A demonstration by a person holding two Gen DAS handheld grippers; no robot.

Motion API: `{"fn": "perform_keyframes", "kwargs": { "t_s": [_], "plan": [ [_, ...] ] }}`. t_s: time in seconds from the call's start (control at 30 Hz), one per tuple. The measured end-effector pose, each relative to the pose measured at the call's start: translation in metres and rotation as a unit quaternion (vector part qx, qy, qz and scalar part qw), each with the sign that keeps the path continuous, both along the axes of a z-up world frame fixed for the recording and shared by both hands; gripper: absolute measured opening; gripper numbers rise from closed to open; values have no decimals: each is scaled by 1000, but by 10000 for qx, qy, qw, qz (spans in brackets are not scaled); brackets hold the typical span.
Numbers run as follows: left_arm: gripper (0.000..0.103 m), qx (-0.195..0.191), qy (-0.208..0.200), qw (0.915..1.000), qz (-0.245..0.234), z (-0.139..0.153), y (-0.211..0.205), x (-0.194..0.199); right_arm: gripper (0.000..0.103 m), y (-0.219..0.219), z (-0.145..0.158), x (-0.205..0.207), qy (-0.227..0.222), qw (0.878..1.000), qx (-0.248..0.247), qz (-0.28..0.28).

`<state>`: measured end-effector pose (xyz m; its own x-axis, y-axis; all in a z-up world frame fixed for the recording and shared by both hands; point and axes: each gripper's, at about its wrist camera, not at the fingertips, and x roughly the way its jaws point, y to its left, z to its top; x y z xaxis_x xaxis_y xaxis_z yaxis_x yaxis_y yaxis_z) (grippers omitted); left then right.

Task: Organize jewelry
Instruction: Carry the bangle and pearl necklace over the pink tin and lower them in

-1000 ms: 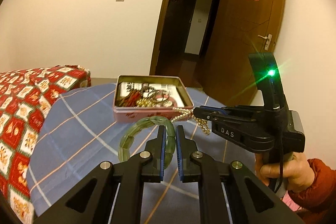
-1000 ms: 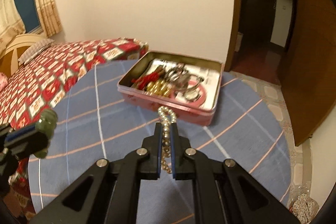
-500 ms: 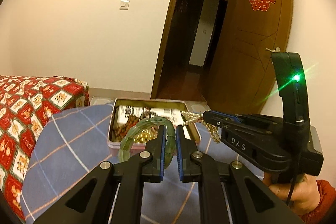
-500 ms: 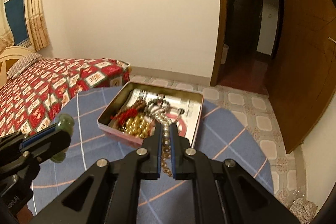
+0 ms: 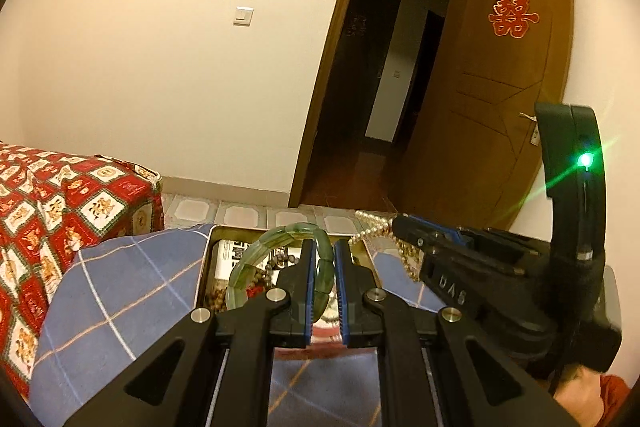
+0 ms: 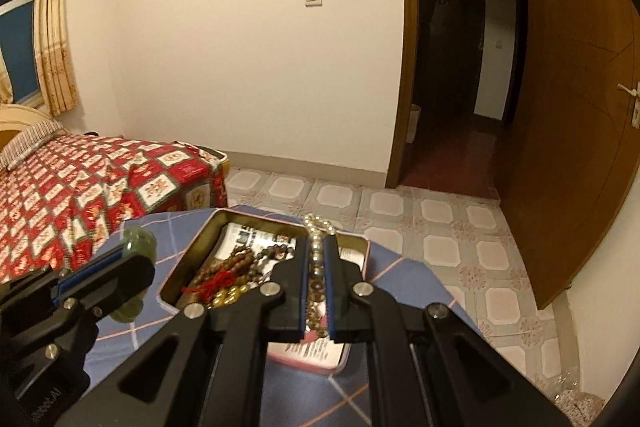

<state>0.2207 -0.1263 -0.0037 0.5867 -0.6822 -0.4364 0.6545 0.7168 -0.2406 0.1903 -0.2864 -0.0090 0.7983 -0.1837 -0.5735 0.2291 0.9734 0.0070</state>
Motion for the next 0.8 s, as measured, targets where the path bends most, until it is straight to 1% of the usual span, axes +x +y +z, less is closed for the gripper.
{"fn": "perform_keyframes", "kwargs": {
  "t_s": [0.17, 0.33, 0.57, 0.8],
  "plan": [
    [9, 238, -45, 9997, 69, -13, -19, 17, 9, -13, -15, 16, 144, 9997, 124, -143],
    [9, 433, 51, 9990, 78, -31, -32, 33, 9, -19, -27, 29, 256, 9994, 84, -237],
    [9, 536, 247, 9982, 101, -49, -42, 51, 9, -24, -44, 45, 417, 9986, 55, -310],
    [9, 696, 392, 9967, 154, -65, -52, 60, 9, -27, -63, 55, 627, 9974, 47, -347]
  ]
}}
